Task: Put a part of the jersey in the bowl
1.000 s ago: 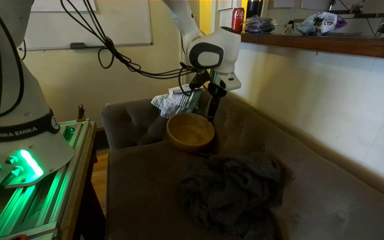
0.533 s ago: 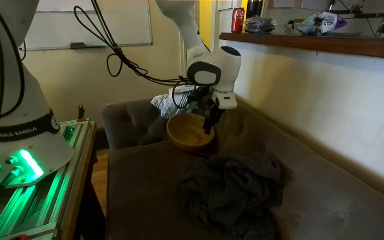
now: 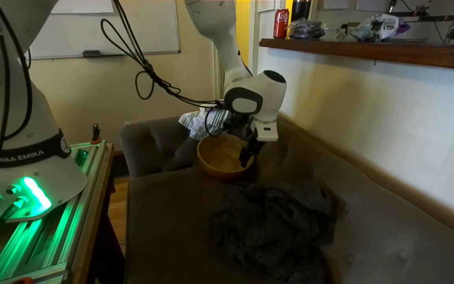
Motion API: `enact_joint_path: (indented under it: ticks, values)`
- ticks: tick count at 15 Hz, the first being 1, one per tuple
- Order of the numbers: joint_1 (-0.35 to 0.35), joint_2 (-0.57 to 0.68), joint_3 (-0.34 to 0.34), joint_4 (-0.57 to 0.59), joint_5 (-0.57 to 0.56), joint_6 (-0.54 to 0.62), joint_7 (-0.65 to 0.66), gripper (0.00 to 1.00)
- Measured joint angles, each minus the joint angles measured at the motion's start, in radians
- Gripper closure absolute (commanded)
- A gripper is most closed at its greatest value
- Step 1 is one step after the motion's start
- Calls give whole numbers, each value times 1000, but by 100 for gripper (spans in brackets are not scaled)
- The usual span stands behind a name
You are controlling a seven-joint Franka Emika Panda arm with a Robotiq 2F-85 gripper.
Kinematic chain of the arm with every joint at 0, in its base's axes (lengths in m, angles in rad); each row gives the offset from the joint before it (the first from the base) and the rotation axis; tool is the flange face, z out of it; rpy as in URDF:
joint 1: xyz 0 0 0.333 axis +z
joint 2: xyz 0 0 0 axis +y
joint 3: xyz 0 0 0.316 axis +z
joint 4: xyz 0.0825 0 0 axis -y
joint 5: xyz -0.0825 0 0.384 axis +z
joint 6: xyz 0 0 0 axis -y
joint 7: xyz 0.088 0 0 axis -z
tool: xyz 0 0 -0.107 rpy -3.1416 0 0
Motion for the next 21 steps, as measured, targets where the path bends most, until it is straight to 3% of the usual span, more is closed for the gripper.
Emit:
enact_joint_path:
  ticks: [9,15,16,17,21]
  values:
    - [13,296,23,285,27,26,152,0]
    - [73,428,-32,442,17,27,248,0]
    - [80,443,-44,462,14,27,265,4]
    - [86,456,-56,479,9,27,282,21]
    - [106,503,-99,540,-29,13,360,46]
